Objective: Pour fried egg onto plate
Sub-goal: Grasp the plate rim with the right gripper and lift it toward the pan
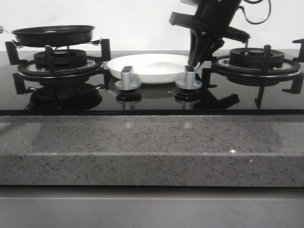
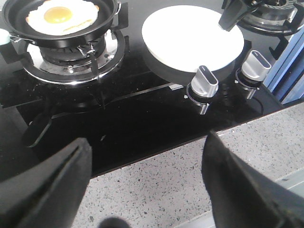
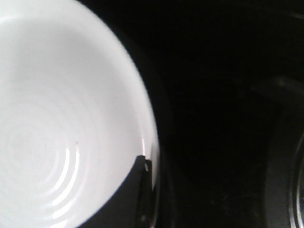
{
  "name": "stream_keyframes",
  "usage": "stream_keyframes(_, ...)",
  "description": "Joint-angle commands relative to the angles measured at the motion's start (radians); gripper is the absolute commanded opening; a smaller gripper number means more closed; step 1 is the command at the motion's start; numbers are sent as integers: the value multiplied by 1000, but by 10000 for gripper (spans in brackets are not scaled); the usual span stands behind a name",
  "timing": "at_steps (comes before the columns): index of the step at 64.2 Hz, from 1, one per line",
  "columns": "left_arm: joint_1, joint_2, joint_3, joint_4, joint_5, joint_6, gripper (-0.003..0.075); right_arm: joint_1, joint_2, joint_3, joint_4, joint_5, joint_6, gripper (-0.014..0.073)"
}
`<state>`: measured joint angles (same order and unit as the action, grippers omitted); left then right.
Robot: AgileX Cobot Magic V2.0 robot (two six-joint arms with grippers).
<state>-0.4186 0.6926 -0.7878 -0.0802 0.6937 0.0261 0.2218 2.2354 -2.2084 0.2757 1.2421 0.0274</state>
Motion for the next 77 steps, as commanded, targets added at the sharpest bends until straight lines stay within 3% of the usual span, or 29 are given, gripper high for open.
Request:
stream_keyframes(1, -8, 5, -28, -11, -66, -8, 482, -6, -61, -32, 15, 92, -5, -53)
stream_keyframes(26, -8, 5, -28, -11, -66, -8, 482, -22, -98, -86, 16, 43, 30, -65)
stream_keyframes(47, -8, 5, -28, -11, -66, -8, 482, -21, -252, -74, 50, 67, 29, -69)
stream_keyframes(77, -8, 5, -28, -11, -66, -8, 482, 94, -554, 432, 41, -181, 5, -69)
